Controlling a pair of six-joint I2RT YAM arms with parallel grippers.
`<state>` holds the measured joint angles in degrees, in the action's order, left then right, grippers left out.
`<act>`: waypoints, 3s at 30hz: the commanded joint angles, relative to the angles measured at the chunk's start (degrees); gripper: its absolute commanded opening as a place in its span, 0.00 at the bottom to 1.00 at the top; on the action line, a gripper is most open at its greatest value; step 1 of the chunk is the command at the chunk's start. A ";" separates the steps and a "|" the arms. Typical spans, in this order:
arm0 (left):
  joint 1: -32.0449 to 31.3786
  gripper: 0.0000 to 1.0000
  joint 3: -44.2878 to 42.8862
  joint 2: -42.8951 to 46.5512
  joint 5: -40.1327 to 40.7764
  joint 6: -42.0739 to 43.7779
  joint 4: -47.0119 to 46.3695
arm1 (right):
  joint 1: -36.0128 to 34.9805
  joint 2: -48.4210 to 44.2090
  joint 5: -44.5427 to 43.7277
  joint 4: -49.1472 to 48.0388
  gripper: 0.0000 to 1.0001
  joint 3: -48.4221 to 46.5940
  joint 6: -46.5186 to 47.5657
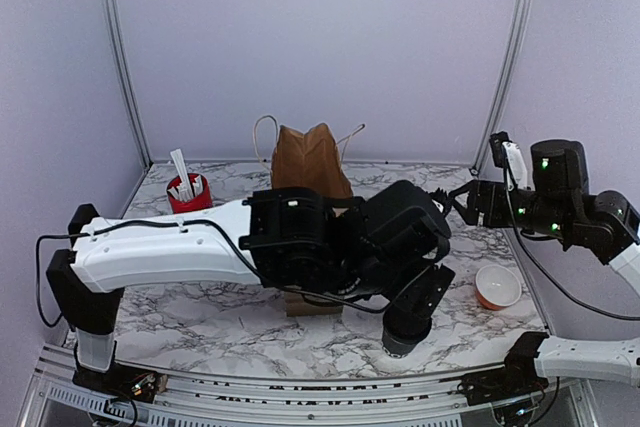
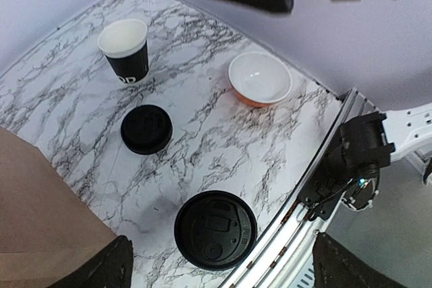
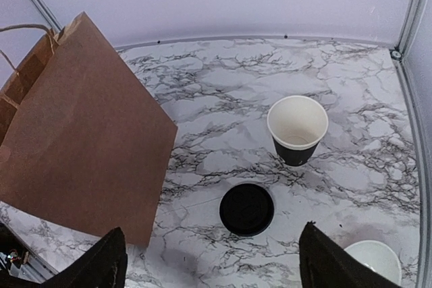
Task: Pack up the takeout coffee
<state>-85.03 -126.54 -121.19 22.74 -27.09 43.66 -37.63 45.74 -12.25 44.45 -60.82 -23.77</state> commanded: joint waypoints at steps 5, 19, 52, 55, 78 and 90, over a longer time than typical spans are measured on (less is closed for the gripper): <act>2.35 0.93 11.97 19.34 6.56 4.33 -7.25 | 0.45 1.71 5.47 2.09 1.00 -2.21 0.80; 15.42 0.99 42.72 51.58 5.91 0.39 -21.87 | -6.00 4.93 7.57 8.09 1.00 -1.14 -8.76; 37.30 0.99 54.77 62.43 -7.48 -9.24 -17.37 | -33.58 22.24 -1.63 17.70 0.83 -0.84 -20.05; 37.38 0.99 55.30 62.61 -7.35 -9.39 -17.34 | -34.33 23.73 -1.46 18.30 0.80 -1.30 -20.16; 37.84 0.99 56.07 61.91 -8.85 -10.14 -17.46 | -36.02 29.20 -2.85 20.24 0.79 -2.23 -21.63; 37.90 0.99 56.52 61.60 -9.62 -10.11 -17.82 | -35.99 28.52 -0.66 17.06 0.79 1.51 -22.39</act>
<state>-47.57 -70.72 -59.86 13.87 -37.10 25.61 -73.08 74.89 -13.98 63.57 -60.66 -45.04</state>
